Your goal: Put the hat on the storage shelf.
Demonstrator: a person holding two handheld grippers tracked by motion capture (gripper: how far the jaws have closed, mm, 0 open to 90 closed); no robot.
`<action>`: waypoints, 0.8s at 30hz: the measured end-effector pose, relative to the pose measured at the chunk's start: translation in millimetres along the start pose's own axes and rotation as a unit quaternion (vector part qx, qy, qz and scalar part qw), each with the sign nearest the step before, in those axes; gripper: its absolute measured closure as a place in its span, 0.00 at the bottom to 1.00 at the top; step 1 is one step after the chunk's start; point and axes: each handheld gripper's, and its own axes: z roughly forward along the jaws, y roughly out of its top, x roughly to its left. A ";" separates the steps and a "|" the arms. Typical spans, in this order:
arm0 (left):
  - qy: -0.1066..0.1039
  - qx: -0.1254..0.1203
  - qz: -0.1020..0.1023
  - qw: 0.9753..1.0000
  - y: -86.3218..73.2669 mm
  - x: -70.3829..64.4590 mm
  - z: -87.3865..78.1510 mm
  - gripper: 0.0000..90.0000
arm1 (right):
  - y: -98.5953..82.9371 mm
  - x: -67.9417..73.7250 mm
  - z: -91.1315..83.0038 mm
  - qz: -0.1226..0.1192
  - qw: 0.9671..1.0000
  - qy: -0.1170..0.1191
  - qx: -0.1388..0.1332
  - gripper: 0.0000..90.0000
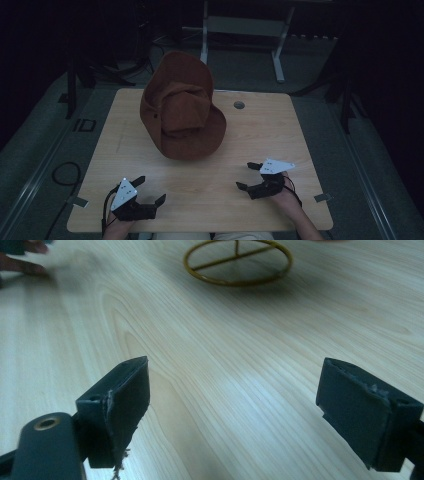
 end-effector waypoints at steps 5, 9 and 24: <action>0.004 -0.003 -0.002 1.000 0.4 0.6 0.0 0.04 | -12.0 -3.3 -9.3 0.015 1.000 -0.012 0.000 0.15; 0.003 -0.001 -0.002 1.000 -0.1 0.4 0.2 0.04 | -19.5 -6.6 -14.6 0.029 0.999 -0.020 0.003 0.15; 0.006 -0.002 -0.006 1.000 -1.6 2.2 -2.1 0.04 | -39.4 -17.2 -25.4 0.051 0.997 -0.057 0.011 0.15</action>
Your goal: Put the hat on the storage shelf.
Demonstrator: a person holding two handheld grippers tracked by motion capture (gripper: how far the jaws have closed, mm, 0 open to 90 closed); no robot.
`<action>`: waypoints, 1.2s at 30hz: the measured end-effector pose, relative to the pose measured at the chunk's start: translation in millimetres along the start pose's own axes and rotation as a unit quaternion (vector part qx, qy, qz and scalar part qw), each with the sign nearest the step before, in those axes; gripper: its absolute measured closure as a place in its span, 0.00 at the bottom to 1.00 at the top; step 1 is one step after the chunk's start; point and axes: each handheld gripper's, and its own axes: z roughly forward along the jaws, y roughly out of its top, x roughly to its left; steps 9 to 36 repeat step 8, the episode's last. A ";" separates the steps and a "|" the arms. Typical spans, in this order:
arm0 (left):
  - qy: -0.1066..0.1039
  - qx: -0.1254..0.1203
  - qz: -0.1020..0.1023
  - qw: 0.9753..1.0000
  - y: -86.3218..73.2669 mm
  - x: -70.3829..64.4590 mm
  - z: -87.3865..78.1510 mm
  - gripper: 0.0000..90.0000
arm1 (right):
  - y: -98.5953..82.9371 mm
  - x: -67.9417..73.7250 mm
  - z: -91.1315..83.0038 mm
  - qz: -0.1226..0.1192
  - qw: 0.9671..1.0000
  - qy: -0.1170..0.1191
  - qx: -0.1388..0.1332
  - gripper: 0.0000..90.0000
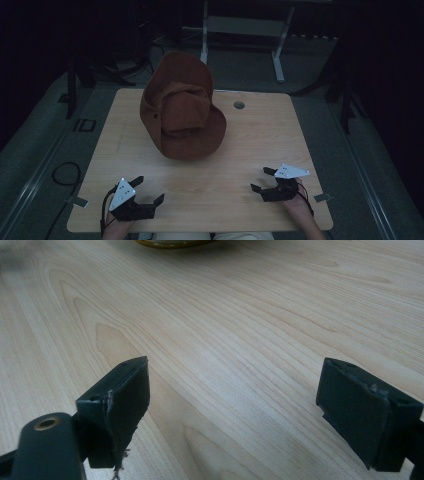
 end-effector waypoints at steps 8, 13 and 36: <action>0.001 0.002 0.000 1.000 -0.5 0.1 0.3 0.04 | -1.5 -1.3 1.5 -0.002 1.000 -0.001 0.006 0.15; 0.001 0.002 0.000 1.000 -0.5 0.1 0.3 0.04 | -1.5 -1.3 1.5 -0.002 1.000 -0.001 0.006 0.15; 0.001 0.002 0.000 1.000 -0.5 0.1 0.3 0.04 | -1.5 -1.3 1.5 -0.002 1.000 -0.001 0.006 0.15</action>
